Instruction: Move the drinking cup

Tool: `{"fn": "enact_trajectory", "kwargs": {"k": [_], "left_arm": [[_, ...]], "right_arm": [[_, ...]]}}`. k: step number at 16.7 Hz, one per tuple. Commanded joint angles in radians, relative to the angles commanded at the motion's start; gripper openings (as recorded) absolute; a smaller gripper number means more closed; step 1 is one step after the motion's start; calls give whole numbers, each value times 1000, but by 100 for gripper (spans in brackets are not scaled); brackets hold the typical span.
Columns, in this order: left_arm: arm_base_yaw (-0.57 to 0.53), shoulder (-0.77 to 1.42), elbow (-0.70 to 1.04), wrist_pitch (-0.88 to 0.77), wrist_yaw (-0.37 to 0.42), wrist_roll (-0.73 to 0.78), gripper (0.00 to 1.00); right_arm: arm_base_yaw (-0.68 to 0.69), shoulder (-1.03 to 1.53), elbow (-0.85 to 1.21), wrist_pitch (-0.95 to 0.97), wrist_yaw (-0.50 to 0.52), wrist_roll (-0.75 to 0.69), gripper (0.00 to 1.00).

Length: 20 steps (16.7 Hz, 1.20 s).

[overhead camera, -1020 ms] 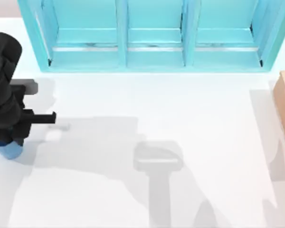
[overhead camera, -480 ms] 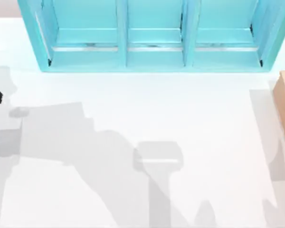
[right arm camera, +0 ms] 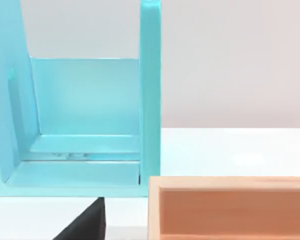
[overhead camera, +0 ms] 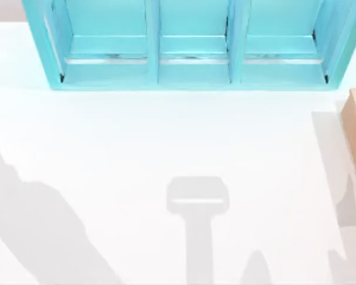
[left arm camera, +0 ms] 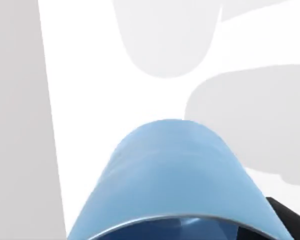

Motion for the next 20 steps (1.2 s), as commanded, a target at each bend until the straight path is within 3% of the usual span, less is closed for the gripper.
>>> {"fn": "enact_trajectory", "kwargs": {"k": [6,12,17,20], "left_arm": [[2,4,-15,17,-2,7,0],[20,62,-121,197,-1,22,0],[25,76,-142,219,1,26,0],[25,76,-142,219,1,26,23]], "right_arm": [[0,0,0,0,0,0,100],[0,0,0,0,0,0,100],[0,0,0,0,0,0,100],[0,0,0,0,0,0,100]]}}
